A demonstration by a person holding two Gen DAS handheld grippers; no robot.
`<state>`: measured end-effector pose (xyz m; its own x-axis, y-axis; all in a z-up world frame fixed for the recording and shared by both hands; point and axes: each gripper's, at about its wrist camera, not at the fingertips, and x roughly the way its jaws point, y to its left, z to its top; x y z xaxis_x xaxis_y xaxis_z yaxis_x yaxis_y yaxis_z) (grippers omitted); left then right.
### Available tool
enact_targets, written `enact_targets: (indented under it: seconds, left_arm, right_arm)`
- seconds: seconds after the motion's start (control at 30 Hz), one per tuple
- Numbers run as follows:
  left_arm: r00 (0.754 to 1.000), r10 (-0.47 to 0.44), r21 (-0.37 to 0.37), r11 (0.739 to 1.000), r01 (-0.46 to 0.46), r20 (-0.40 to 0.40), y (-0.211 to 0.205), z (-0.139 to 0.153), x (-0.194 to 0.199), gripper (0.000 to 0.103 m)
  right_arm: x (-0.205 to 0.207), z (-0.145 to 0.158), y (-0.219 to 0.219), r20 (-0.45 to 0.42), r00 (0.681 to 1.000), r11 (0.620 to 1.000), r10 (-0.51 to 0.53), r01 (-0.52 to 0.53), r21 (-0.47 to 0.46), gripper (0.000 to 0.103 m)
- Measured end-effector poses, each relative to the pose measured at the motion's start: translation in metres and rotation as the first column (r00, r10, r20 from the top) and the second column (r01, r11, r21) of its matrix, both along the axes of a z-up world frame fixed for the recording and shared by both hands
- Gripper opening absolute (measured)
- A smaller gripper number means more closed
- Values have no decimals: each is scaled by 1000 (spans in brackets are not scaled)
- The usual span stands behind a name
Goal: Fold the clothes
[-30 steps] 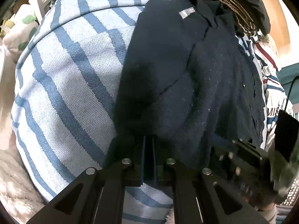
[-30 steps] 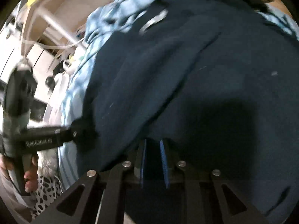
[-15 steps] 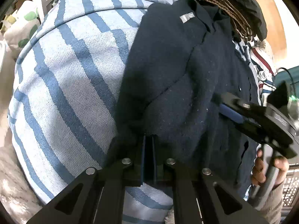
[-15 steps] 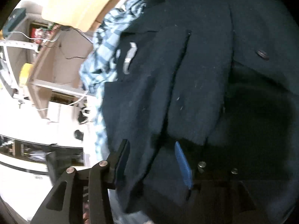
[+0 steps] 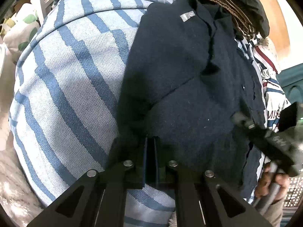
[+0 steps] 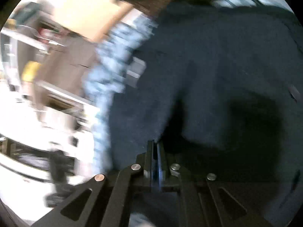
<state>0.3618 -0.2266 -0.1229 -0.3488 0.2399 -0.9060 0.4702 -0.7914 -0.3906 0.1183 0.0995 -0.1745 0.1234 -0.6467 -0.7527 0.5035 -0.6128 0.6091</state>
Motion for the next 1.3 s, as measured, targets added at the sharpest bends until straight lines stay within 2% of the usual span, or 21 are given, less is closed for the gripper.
enact_targets:
  seconds: [0.07, 0.13, 0.2, 0.27, 0.3, 0.43, 0.5, 0.57, 0.63, 0.67, 0.7, 0.83, 0.93, 1.0, 1.03, 1.07, 1.1, 1.13, 1.2, 1.27, 1.3]
  left_arm:
    - [1000, -11, -16, 1000, 11, 3, 3, 2, -1, 7]
    - [1000, -26, -35, 999, 27, 5, 6, 3, -1, 7]
    - [999, -28, -47, 998, 29, 16, 7, 5, -1, 7]
    - [999, -24, -61, 998, 26, 30, 10, 11, -3, 7]
    - [999, -20, -71, 997, 22, 36, 11, 17, -4, 7]
    - [992, -99, -135, 987, 87, -81, 31, 60, -11, 7]
    - [984, -165, -167, 974, 152, -68, 22, 56, -30, 7]
    - [977, -211, -195, 960, 203, -21, 6, 36, -23, 7]
    - [974, -220, -221, 948, 228, 60, 17, 17, -26, 7]
    - [972, -213, -213, 950, 229, 96, 8, 12, -37, 7]
    - [972, -199, -192, 956, 221, 126, 4, 1, -35, 7]
    - [991, -107, -81, 990, 113, 75, -20, -9, -18, 7]
    - [994, -78, -38, 996, 81, 81, -30, -11, -14, 7]
    - [994, -72, -31, 997, 75, 78, -34, -11, -10, 7]
    - [995, -74, -33, 997, 76, 73, -35, -11, -8, 7]
    - [995, -70, -34, 997, 73, 65, -36, -11, -4, 7]
    - [996, -67, -35, 997, 69, 56, -37, -11, -1, 7]
    - [997, -64, -36, 997, 66, 52, -39, -11, 1, 7]
    - [997, -57, -35, 998, 58, 45, -41, -12, 5, 7]
    - [998, -54, -34, 998, 56, 37, -44, -12, 9, 7]
    - [998, -60, -36, 997, 61, 30, -45, -12, 11, 7]
  right_arm:
    - [-2, -18, 4, 66, 998, 1000, -3, 2, 15, 9]
    - [-4, -15, 8, 92, 996, 1000, -7, 8, -16, 13]
    - [-11, 5, 11, 55, 998, 998, -16, 19, -53, 39]
    - [-24, 22, 12, 13, 998, 995, -55, 55, -82, 51]
    - [-32, 28, 10, 1, 997, 993, -78, 78, -93, 51]
    - [-66, 26, -21, -10, 996, 994, -93, 93, -50, 51]
    - [-77, 14, -45, -1, 997, 997, -73, 73, 10, 51]
    - [-86, 0, -70, 6, 999, 996, -54, 54, 77, 51]
    - [-89, -10, -83, -4, 998, 992, -60, 60, 115, 42]
    - [-89, -12, -85, -20, 998, 991, -67, 69, 117, 19]
    - [-88, -9, -86, -38, 997, 992, -67, 71, 103, 6]
    - [-81, 26, -69, -171, 980, 995, -101, 101, -10, 6]
    - [-95, 20, -62, -168, 976, 988, -136, 145, 45, 7]
    - [-102, 2, -58, -111, 982, 979, -150, 163, 121, 22]
    - [-102, -5, -54, -78, 983, 972, -164, 174, 156, 25]
    - [-100, -6, -47, -56, 980, 968, -193, 199, 154, 32]
    - [-96, -4, -38, -40, 972, 964, -232, 235, 126, 47]
    - [-88, 3, -33, -44, 970, 966, -240, 243, 92, 47]
    - [-68, 21, -29, -83, 973, 976, -215, 217, 16, 47]
    - [-37, 37, -50, -148, 988, 999, -35, 33, -21, 46]
    - [-21, 41, -63, -183, 981, 998, 63, -66, -11, 41]
